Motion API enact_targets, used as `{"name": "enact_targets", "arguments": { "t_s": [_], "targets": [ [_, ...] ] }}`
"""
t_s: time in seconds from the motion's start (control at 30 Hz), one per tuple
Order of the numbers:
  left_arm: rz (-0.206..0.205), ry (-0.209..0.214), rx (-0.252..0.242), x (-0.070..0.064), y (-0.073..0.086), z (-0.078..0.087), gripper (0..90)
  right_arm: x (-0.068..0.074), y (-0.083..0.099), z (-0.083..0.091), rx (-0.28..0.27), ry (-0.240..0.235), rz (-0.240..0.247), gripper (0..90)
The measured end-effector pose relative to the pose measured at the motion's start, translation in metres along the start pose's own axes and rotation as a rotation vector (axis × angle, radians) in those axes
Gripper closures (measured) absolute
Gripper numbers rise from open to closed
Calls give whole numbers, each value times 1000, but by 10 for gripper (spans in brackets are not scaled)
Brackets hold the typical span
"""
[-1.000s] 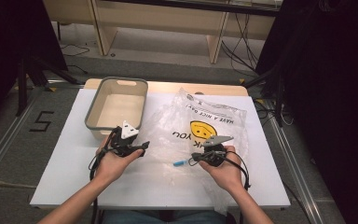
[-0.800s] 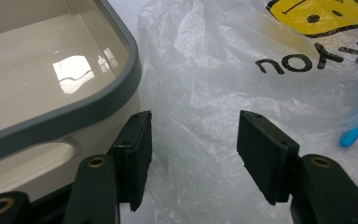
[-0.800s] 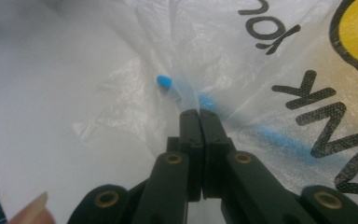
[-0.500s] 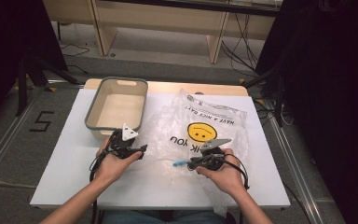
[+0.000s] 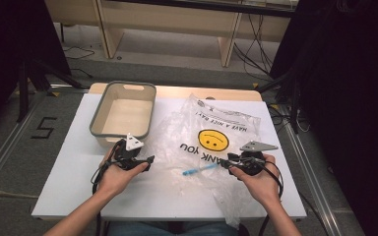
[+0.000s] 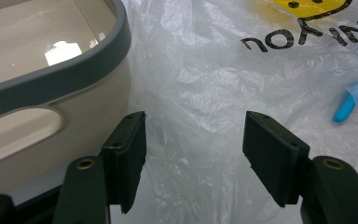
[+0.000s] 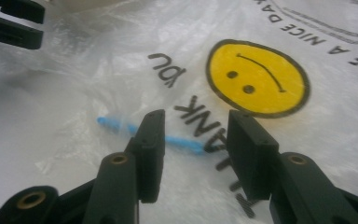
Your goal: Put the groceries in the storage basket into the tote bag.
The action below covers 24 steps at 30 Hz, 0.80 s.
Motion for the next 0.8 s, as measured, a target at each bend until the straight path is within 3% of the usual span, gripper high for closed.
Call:
{"name": "enact_targets", "arguments": {
  "t_s": [0.13,0.43,0.8],
  "targets": [
    [3,0,4,2,2,0,393,-10,9,9,3,35,-37,554],
    [6,-4,5,3,4,1,388,-25,25,20,23,63,-99,530],
    [15,-2,13,5,6,0,387,-28,37,28,42,69,-161,508]
  ]
}}
Point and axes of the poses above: each handheld gripper's, and its own axes: z roughly backward along the jaws, y roughly out of its underside, x roughly to its left, the point moved 2 cm from there along -z, roughly forward along the jaws, and after that the axes turned 9 degrees about x, right-handed, at the moved point
